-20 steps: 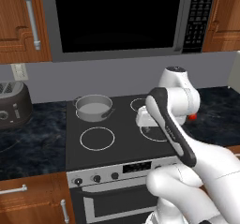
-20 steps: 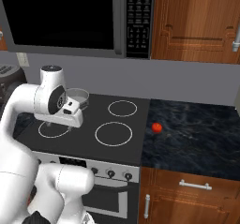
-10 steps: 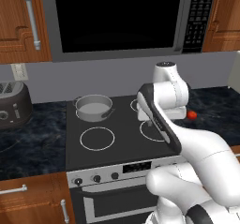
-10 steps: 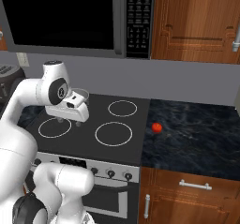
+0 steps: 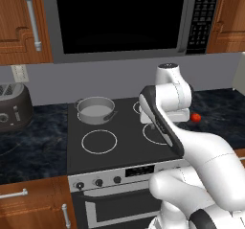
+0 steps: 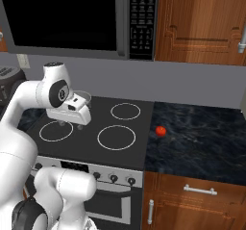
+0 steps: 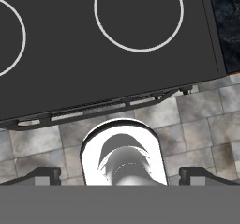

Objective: Turn on the burner for the pot on the stove. Wait thirty seconds for the pot to heat up. Then add the tomato to the pot.

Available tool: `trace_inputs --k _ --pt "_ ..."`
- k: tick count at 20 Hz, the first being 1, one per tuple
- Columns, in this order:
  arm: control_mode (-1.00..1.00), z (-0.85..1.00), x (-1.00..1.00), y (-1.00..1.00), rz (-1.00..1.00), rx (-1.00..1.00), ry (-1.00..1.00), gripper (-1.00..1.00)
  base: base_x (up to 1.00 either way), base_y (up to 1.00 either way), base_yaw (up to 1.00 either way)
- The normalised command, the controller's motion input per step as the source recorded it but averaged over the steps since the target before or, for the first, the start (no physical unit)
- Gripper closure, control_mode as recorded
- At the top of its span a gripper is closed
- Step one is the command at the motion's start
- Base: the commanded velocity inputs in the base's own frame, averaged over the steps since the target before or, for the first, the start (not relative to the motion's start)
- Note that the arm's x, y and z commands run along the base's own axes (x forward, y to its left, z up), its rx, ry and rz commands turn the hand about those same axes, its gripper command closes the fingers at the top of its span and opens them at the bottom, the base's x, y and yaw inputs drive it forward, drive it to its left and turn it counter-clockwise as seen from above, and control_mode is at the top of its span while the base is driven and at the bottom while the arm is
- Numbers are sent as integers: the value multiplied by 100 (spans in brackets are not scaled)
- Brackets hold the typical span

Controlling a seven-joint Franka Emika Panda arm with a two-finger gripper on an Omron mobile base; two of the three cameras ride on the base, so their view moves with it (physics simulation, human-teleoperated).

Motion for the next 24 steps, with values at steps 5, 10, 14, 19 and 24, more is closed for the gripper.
trace_inputs --k 5,10,14,19,24 --pt "-100 0 0 0 0 0 0 -100 0 0 0" --pt "-100 0 0 0 0 0 0 -100 0 0 0" --pt "-100 0 0 0 0 0 0 -100 0 0 0" --pt "-100 0 0 0 0 0 0 -100 0 0 0" --pt "-100 0 0 0 0 0 0 -100 0 0 0"
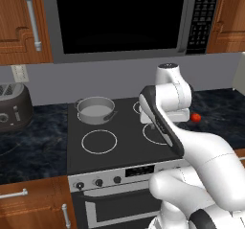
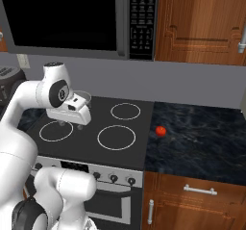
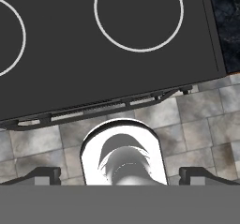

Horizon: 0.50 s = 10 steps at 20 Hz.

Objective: Turn on the burner for the pot on the stove. Wait thirty seconds for the pot to heat up. Then add the tomato to the pot.

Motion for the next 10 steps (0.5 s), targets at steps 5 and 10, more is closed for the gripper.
trace_inputs --k 5,10 --pt "-100 0 0 0 0 0 0 -100 0 0 0" --pt "-100 0 0 0 0 0 0 -100 0 0 0"
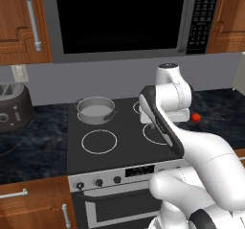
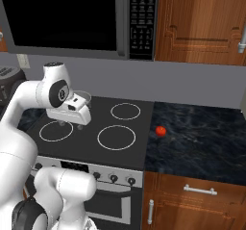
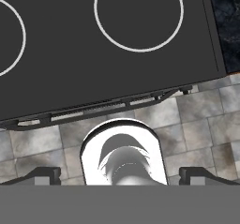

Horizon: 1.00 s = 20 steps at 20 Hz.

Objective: Turn on the burner for the pot on the stove. Wait thirty seconds for the pot to heat up. Then add the tomato to the pot.

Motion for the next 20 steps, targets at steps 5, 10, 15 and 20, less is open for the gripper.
trace_inputs --k 5,10,15,20 --pt "-100 0 0 0 0 0 0 -100 0 0 0" --pt "-100 0 0 0 0 0 0 -100 0 0 0" --pt "-100 0 0 0 0 0 0 -100 0 0 0" --pt "-100 0 0 0 0 0 0 -100 0 0 0"
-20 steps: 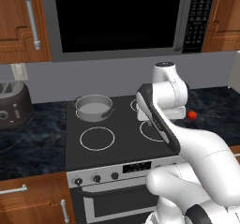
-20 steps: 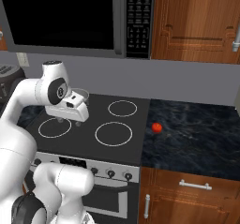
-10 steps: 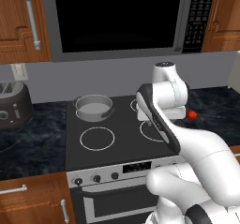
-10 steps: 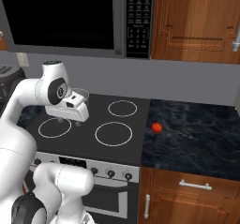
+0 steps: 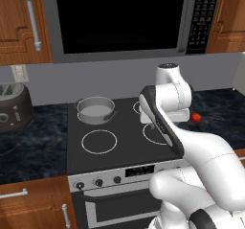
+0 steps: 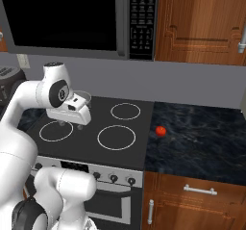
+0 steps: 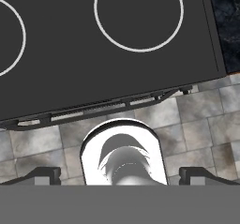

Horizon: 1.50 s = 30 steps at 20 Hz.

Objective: Turn on the burner for the pot on the stove. Wait thirty seconds for the pot to heat up. Then add the tomato to the pot.

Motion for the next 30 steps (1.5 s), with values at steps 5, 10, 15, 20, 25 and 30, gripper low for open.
trace_inputs --k 5,10,15,20,25,30 --pt "-100 0 0 0 0 0 0 -100 0 0 0" --pt "-100 0 0 0 0 0 0 -100 0 0 0" --pt "-100 0 0 0 0 0 0 -100 0 0 0" --pt "-100 0 0 0 0 0 0 -100 0 0 0" --pt "-100 0 0 0 0 0 0 -100 0 0 0" --pt "-100 0 0 0 0 0 0 -100 0 0 0"
